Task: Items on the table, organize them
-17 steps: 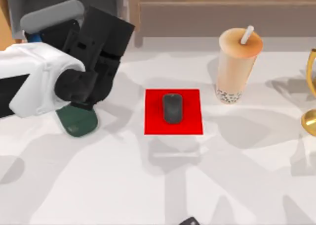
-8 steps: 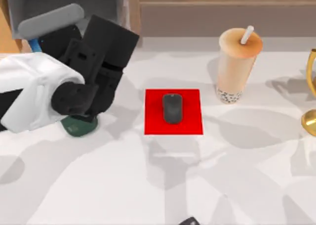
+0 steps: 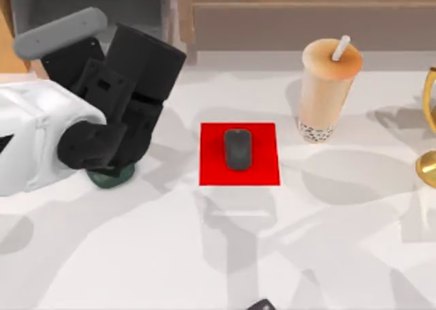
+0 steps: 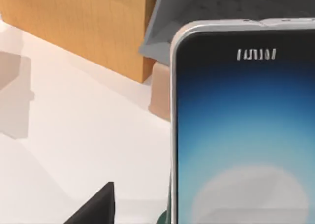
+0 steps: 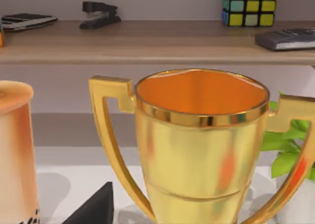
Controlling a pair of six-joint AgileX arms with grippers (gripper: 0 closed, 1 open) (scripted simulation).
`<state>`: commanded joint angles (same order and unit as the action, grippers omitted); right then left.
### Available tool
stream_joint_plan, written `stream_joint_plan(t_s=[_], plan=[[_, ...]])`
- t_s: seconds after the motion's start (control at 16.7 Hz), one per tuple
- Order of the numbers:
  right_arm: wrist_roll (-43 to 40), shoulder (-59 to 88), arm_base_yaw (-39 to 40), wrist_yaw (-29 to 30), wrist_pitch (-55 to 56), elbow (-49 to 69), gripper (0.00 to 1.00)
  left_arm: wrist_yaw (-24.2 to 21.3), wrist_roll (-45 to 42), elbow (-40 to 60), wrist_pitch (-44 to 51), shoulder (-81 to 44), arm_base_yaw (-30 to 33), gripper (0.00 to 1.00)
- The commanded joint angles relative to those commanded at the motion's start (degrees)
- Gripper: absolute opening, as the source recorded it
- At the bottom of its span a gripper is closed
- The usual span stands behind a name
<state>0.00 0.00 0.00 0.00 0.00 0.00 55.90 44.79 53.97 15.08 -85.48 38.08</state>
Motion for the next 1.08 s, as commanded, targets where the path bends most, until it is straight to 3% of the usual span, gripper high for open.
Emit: stream_joint_plan(t_s=[0.6, 0.84, 1.08], plan=[[0.0, 0.0, 0.0, 0.0, 0.0, 0.0, 1.0, -2.3, -0.8, -0.8, 2.0, -0.2, -0.7, 1.0], [0.0, 0.0, 0.0, 0.0, 0.0, 0.0, 1.0, -8.8, -6.0, -7.0, -0.1, 9.9, -4.8, 1.0], [0.0, 0.0, 0.0, 0.0, 0.0, 0.0, 1.0, -18.8, -14.3, -17.1, -3.2, 25.9, -12.1, 1.0]])
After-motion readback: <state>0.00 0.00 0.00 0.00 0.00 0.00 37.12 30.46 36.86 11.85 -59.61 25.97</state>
